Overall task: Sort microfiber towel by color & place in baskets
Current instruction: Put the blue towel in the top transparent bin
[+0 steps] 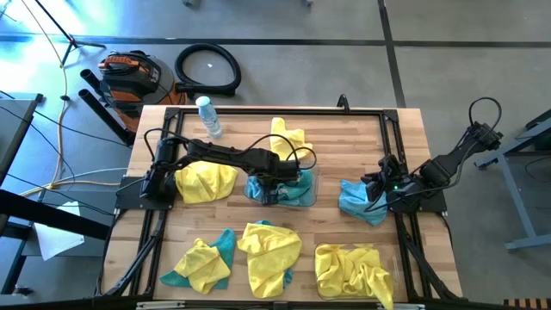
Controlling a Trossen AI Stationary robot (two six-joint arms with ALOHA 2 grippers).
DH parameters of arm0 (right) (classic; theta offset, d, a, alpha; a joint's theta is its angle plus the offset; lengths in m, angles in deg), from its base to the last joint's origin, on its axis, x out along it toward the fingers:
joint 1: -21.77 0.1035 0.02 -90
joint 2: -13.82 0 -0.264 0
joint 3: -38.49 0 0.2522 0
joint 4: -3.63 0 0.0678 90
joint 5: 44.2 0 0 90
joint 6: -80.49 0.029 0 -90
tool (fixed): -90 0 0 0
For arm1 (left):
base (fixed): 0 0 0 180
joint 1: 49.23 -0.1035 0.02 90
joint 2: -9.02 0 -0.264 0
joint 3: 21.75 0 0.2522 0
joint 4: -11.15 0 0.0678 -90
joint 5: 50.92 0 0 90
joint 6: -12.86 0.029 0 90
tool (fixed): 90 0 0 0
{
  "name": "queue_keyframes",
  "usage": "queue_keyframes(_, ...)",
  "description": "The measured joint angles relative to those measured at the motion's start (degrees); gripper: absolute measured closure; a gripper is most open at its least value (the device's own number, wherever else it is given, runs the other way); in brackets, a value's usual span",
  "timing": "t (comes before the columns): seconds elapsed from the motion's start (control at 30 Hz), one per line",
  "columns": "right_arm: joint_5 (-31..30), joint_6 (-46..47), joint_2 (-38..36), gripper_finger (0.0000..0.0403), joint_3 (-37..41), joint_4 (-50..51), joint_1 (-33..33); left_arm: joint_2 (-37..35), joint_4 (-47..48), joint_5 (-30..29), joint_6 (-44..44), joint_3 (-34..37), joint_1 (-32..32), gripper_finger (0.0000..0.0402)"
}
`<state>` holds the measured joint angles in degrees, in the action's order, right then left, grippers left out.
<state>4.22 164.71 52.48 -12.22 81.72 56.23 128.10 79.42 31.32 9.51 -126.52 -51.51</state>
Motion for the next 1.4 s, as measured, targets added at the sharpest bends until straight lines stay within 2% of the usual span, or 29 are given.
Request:
queue_keyframes(0.4, 0.0, 0.4, 0.0, 0.0307, 0.0, 0.6, 0.0, -0.6, -0.8, 0.1, -1.6, -0.8, 0.0, 0.0314)
queue_keyframes(1.03, 0.0, 0.2, 0.0, 0.0307, 0.0, 0.8, 0.0, -19.1, 7.3, -2.4, -13.8, -2.6, 0.9, 0.0309)
queue_keyframes(1.23, 0.2, 0.2, 0.0, 0.0307, 0.0, 0.7, 0.0, -22.7, 15.6, -4.4, -18.7, -2.6, 4.0, 0.031)
queue_keyframes(1.4, 0.2, -0.7, 0.0, 0.0307, 0.0, -1.1, 0.0, -24.5, 14.2, -5.6, -17.6, -2.6, 9.3, 0.031)
